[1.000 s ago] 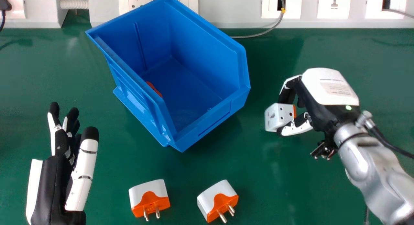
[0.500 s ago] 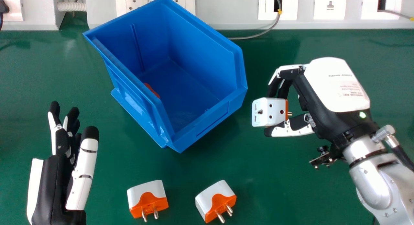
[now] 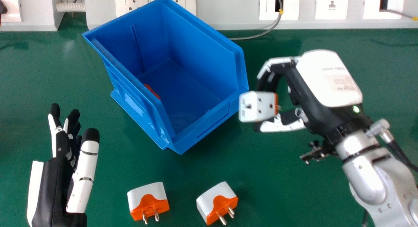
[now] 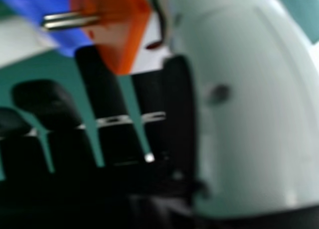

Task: Pick all objects and put in blue box

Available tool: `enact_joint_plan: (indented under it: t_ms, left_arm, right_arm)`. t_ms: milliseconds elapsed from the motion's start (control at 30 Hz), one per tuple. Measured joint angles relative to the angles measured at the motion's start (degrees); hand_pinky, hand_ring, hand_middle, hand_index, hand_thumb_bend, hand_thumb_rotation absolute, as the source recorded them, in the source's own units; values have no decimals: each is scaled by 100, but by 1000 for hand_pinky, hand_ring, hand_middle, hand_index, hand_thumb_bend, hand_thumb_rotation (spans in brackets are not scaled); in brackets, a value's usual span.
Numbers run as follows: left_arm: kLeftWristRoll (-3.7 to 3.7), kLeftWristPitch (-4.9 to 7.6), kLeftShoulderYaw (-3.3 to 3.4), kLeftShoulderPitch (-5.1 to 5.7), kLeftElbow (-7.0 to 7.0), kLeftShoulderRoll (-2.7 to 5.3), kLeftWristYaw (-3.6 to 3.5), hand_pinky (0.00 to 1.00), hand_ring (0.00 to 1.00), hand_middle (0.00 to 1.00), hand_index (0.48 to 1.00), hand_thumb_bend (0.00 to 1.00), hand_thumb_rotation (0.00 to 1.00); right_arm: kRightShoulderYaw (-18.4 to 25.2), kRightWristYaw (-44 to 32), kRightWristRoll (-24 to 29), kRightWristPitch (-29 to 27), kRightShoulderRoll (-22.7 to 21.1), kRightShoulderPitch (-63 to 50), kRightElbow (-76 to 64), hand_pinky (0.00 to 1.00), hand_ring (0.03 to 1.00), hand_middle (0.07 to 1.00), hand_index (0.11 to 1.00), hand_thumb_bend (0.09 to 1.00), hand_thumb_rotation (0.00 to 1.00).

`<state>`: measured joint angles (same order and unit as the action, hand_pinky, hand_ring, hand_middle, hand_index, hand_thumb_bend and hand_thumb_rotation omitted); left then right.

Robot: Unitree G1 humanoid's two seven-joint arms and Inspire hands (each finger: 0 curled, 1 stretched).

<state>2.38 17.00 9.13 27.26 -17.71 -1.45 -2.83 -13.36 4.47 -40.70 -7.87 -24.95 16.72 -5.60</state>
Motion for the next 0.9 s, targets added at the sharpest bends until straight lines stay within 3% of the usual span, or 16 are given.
enact_joint_plan:
  t_ms: [167, 333, 400, 533, 900]
  left_arm:
    - [-3, 21, -39, -25, 65, 5, -19, 1000, 1000, 990, 989, 453, 823]
    - [-15, 56, -48, 20, 61, 6, -7, 1000, 1000, 991, 989, 459, 839]
    - [-18, 66, -55, 41, 59, 7, 0, 1000, 1000, 993, 991, 467, 840]
    - [-1, 73, -92, 90, 40, 29, 0, 1000, 1000, 996, 990, 433, 824]
    - [-18, 77, -170, 303, -81, 88, 43, 1000, 1000, 996, 990, 441, 848]
  right_arm:
    - [-185, -91, -23, -122, 294, 729, 385, 183, 251, 350, 483, 485, 130]
    - [-492, -79, -301, 23, 735, 1428, 1100, 172, 228, 314, 478, 488, 129]
    - [-609, -92, -394, 140, 935, 1711, 1363, 185, 258, 351, 481, 487, 129]
    - [-841, -24, -472, 100, 1264, 2336, 2159, 301, 408, 455, 508, 510, 10]
    - [-1558, 547, -858, 187, 1995, 3929, 5120, 276, 393, 520, 515, 509, 0]
